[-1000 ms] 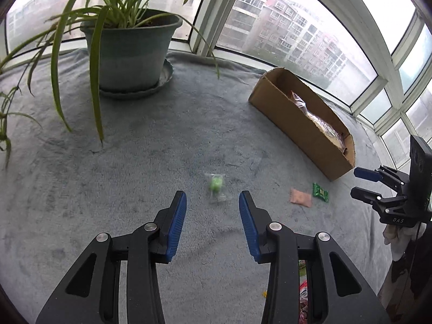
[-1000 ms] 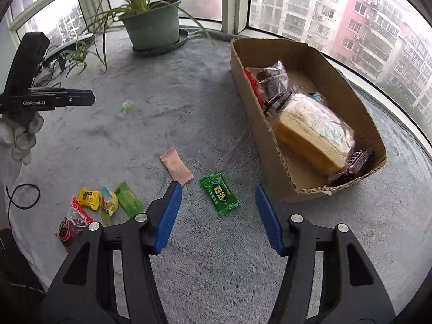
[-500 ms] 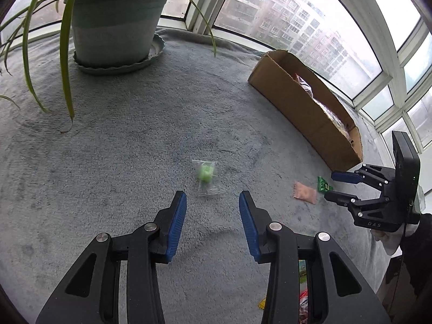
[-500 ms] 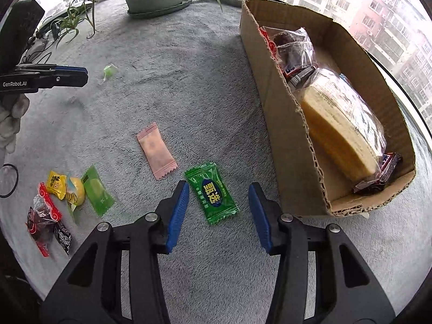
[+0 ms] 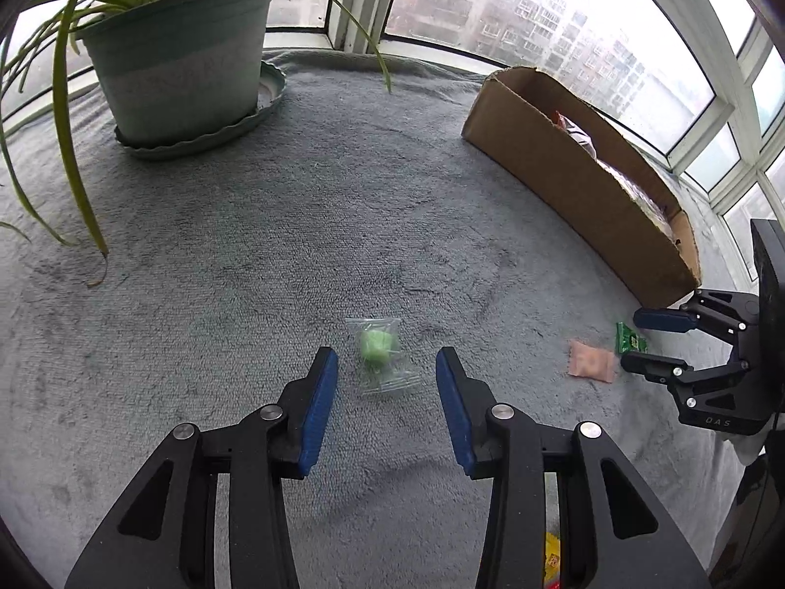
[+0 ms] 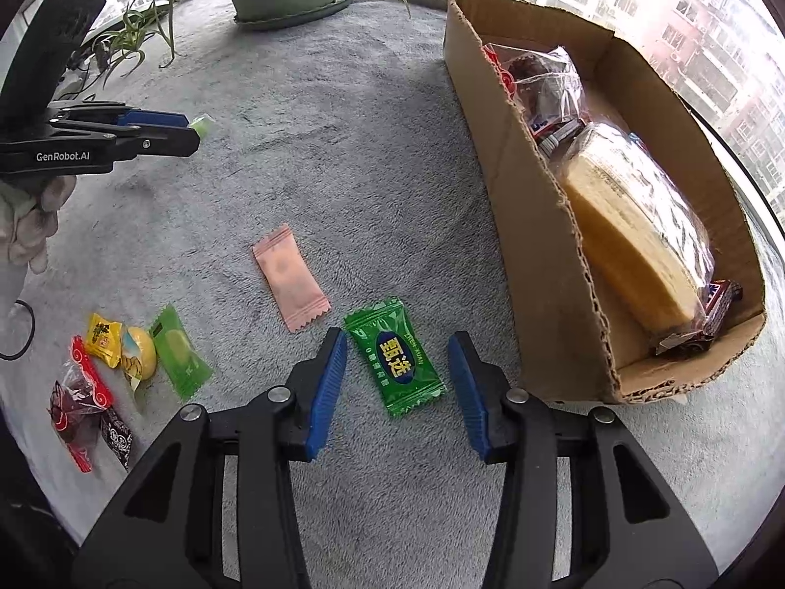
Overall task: Organize snacks
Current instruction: 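Grasp the green candy packet with the right tool while the left tool grasps the small clear bag, then carry both packets into the cardboard box and open both tools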
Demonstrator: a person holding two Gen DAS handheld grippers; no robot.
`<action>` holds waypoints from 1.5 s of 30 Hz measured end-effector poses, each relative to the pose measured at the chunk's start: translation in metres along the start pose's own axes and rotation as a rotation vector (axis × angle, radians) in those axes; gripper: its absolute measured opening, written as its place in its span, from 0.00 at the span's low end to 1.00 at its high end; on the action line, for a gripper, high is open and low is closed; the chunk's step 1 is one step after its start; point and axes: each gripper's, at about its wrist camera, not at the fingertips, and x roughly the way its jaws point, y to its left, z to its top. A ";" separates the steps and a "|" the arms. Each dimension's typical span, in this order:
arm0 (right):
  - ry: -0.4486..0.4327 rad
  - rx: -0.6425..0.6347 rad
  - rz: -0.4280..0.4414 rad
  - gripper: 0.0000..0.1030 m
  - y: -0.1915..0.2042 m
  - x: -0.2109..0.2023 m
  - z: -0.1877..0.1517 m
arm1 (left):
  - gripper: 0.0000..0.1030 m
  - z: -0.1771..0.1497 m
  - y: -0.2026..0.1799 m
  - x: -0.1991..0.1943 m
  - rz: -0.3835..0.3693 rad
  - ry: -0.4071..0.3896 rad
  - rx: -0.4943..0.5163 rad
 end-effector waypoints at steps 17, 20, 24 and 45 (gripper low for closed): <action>-0.023 0.030 0.023 0.20 0.007 -0.013 -0.006 | 0.17 -0.005 -0.004 -0.002 0.047 -0.028 0.044; -0.054 0.057 0.029 0.20 0.003 -0.025 -0.008 | 0.17 -0.005 -0.003 -0.007 0.040 -0.038 0.039; -0.098 0.082 0.026 0.20 -0.003 -0.046 -0.011 | 0.17 -0.003 -0.005 -0.016 0.022 -0.053 0.036; -0.264 0.189 -0.255 0.20 -0.096 -0.162 -0.004 | 0.17 0.047 -0.045 -0.062 -0.085 -0.172 0.080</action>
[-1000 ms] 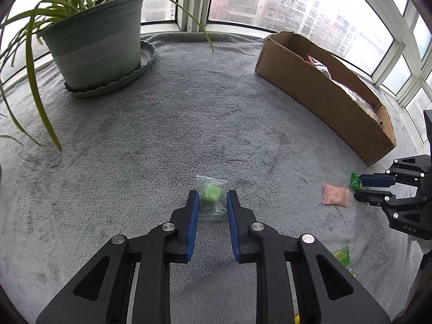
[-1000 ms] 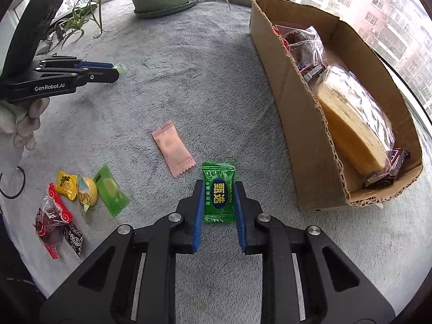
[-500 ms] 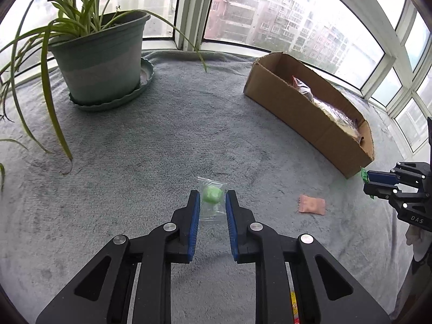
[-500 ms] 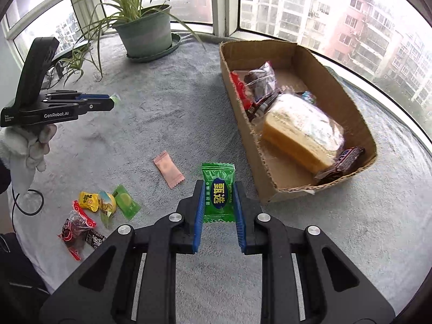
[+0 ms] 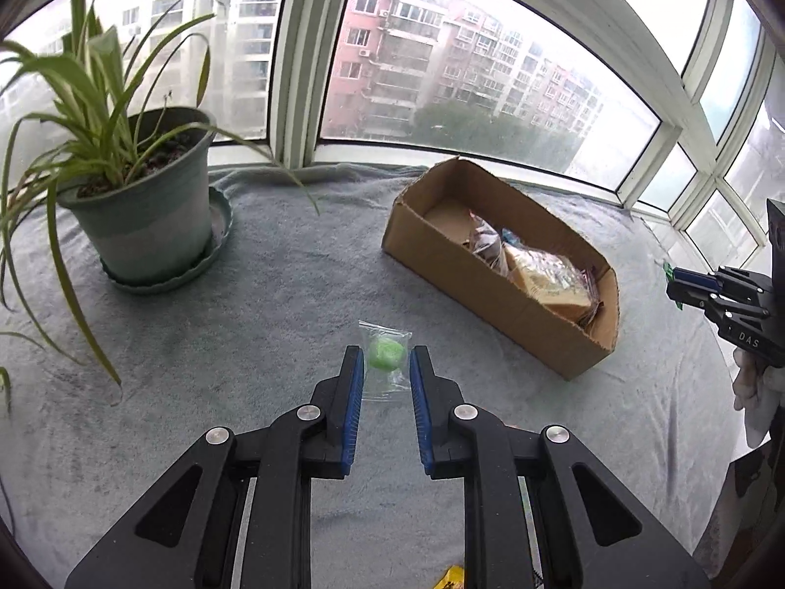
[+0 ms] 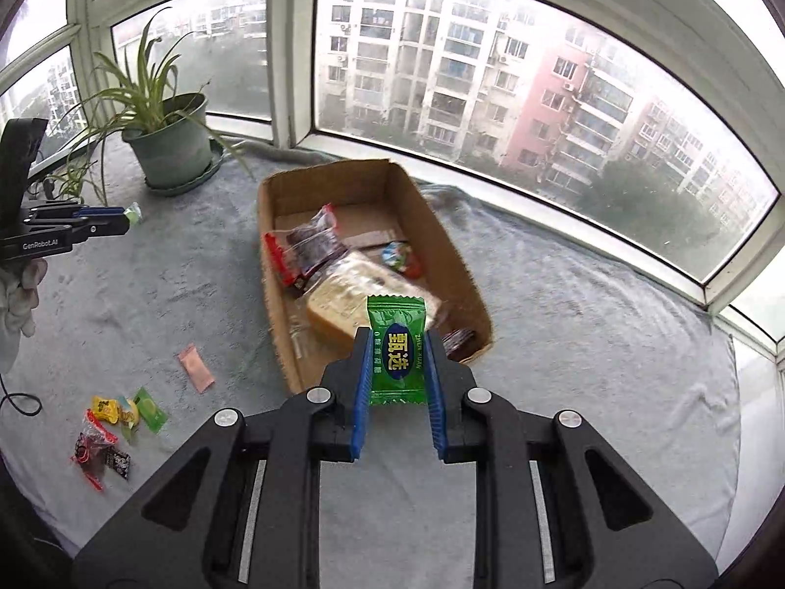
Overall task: Organize snacks
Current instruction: 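Carry both packets into the cardboard box and open both tools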
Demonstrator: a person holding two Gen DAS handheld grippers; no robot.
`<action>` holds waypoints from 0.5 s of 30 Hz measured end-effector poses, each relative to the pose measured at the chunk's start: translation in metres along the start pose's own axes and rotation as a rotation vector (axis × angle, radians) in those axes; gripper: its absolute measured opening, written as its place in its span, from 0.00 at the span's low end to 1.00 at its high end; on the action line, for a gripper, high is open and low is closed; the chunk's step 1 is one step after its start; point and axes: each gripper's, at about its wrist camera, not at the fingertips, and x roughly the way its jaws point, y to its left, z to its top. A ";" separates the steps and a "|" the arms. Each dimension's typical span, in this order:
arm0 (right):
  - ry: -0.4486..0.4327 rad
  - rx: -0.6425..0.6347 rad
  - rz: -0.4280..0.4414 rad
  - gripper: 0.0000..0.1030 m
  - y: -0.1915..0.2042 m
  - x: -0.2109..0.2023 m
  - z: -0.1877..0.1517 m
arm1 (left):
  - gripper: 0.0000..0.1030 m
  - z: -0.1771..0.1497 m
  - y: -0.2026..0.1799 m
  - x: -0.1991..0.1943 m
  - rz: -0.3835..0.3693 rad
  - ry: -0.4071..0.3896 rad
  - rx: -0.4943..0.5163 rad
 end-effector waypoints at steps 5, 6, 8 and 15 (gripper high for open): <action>-0.032 0.032 -0.051 0.20 -0.025 0.001 0.024 | 0.17 0.030 -0.016 0.004 -0.022 -0.039 0.026; -0.037 0.036 -0.056 0.20 -0.028 0.003 0.028 | 0.17 0.037 -0.020 0.005 -0.022 -0.047 0.033; -0.043 0.043 -0.065 0.20 -0.033 0.008 0.036 | 0.17 0.049 -0.028 0.010 -0.023 -0.062 0.043; -0.034 0.071 -0.046 0.20 -0.039 0.040 0.046 | 0.17 0.083 -0.046 0.033 -0.051 -0.094 0.045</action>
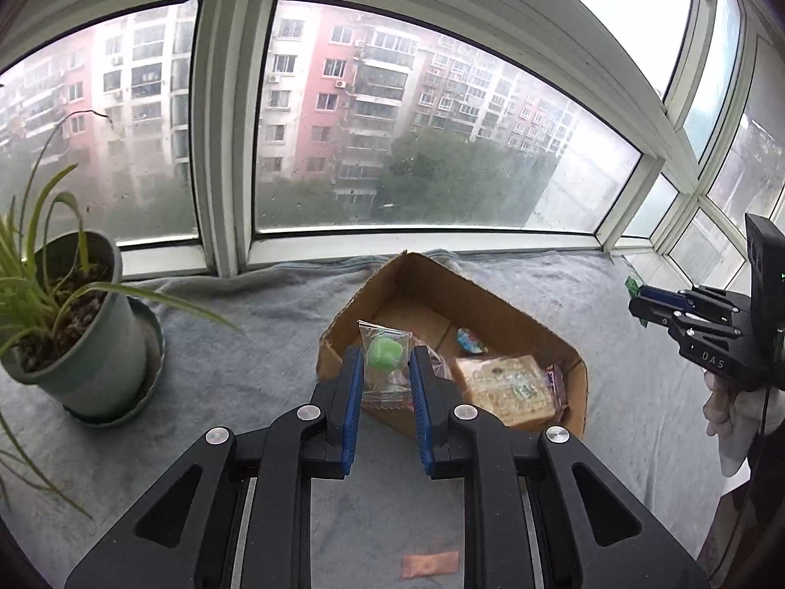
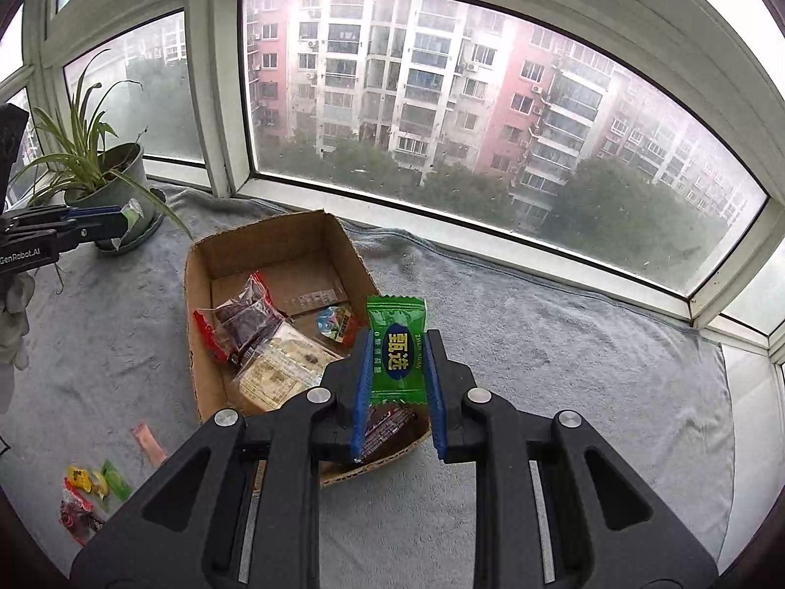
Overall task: Organize snacks
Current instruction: 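Carry both packets into the cardboard box and open both tools, then withdraw both open tools from the box toward the snack pile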
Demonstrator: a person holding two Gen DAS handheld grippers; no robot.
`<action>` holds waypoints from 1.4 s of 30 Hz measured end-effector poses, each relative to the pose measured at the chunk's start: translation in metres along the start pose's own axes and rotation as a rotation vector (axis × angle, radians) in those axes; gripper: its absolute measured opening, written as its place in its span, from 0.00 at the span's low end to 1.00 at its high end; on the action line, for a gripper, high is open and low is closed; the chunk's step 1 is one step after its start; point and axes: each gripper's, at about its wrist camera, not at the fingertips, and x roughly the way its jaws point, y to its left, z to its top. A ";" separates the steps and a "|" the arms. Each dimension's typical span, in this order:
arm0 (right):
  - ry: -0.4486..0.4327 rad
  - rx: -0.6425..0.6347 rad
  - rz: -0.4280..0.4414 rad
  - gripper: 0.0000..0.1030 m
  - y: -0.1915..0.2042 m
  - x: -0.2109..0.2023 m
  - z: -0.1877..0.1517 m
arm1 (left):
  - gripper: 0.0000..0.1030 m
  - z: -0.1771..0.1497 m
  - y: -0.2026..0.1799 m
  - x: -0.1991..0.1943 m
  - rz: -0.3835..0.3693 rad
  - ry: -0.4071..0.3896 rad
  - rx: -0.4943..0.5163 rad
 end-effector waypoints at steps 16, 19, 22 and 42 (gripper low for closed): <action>0.098 -0.012 0.063 0.20 0.020 0.069 -0.017 | 0.17 0.003 -0.016 0.065 -0.036 0.072 0.001; 0.101 -0.013 0.056 0.21 0.020 0.071 -0.018 | 0.17 0.001 -0.018 0.072 -0.041 0.085 0.002; 0.093 -0.010 0.045 0.37 0.019 0.071 -0.019 | 0.19 0.001 -0.019 0.078 -0.042 0.107 0.000; 0.021 -0.043 0.178 0.52 0.068 -0.014 -0.035 | 0.21 -0.019 -0.001 -0.005 -0.037 0.061 0.036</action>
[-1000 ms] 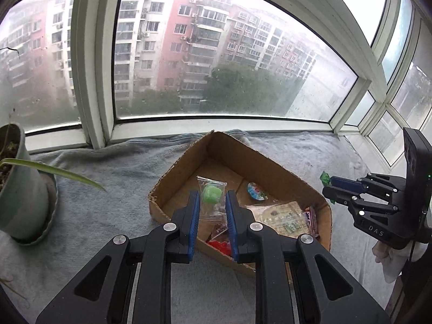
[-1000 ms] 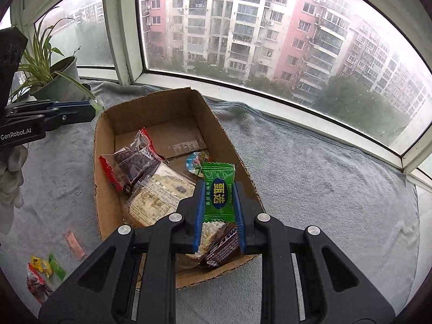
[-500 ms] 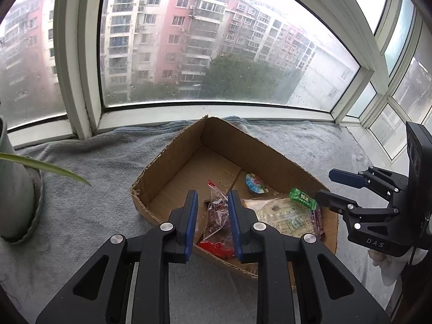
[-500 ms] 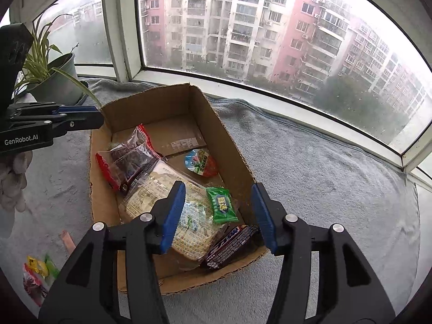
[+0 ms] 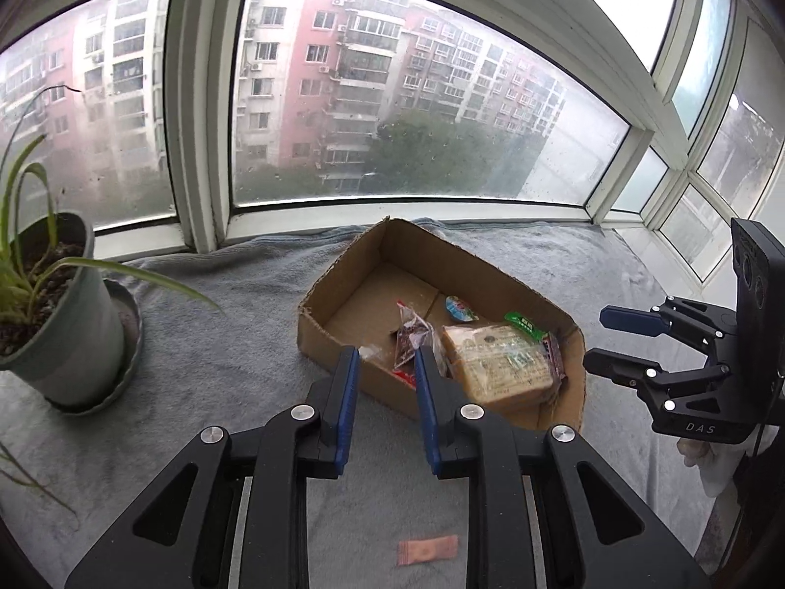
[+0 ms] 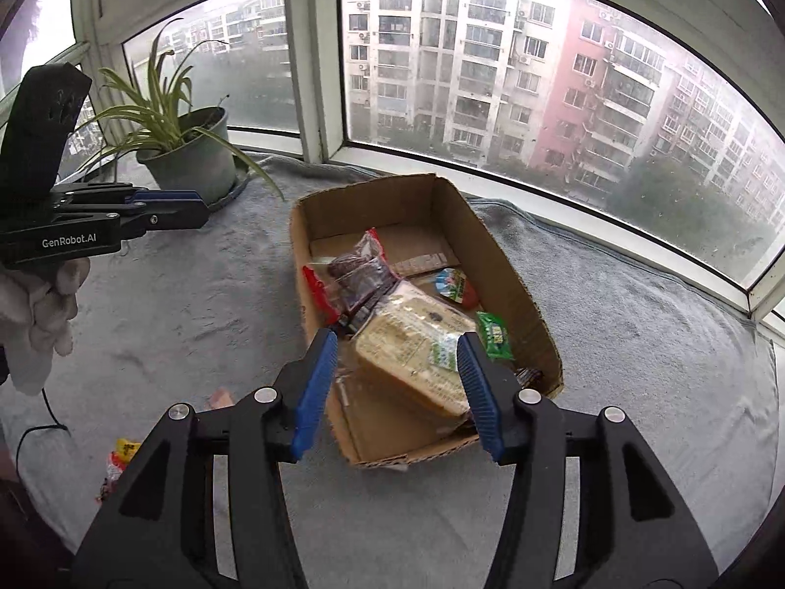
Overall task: Organize snacks
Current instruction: 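Withdraw both open tools from the box toward the snack pile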
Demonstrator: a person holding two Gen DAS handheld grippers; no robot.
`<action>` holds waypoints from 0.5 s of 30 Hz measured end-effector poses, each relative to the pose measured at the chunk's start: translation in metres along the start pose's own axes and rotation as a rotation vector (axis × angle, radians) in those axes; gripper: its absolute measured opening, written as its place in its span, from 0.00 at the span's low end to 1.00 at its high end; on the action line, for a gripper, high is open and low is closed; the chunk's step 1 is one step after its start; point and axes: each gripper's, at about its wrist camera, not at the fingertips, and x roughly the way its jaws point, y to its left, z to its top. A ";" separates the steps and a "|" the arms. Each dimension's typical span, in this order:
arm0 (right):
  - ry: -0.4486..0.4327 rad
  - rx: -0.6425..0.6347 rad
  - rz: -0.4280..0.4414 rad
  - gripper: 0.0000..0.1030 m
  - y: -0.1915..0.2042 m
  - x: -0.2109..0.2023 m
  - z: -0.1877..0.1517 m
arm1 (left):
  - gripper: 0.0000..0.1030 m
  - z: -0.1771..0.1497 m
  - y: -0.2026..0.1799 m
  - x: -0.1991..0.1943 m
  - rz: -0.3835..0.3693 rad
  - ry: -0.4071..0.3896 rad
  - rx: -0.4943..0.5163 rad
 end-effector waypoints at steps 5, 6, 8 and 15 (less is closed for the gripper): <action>0.002 -0.015 0.065 0.52 0.032 -0.019 -0.019 | 0.25 -0.029 0.008 -0.032 -0.017 0.010 -0.002; 0.006 -0.020 0.077 0.52 0.039 -0.022 -0.024 | 0.27 -0.035 0.008 -0.038 -0.018 0.014 0.004; 0.014 -0.034 0.099 0.52 0.054 -0.026 -0.033 | 0.30 -0.049 0.009 -0.048 -0.021 0.024 0.014; 0.076 -0.038 0.192 0.52 0.098 -0.018 -0.066 | 0.30 -0.104 0.016 -0.066 -0.018 0.086 0.009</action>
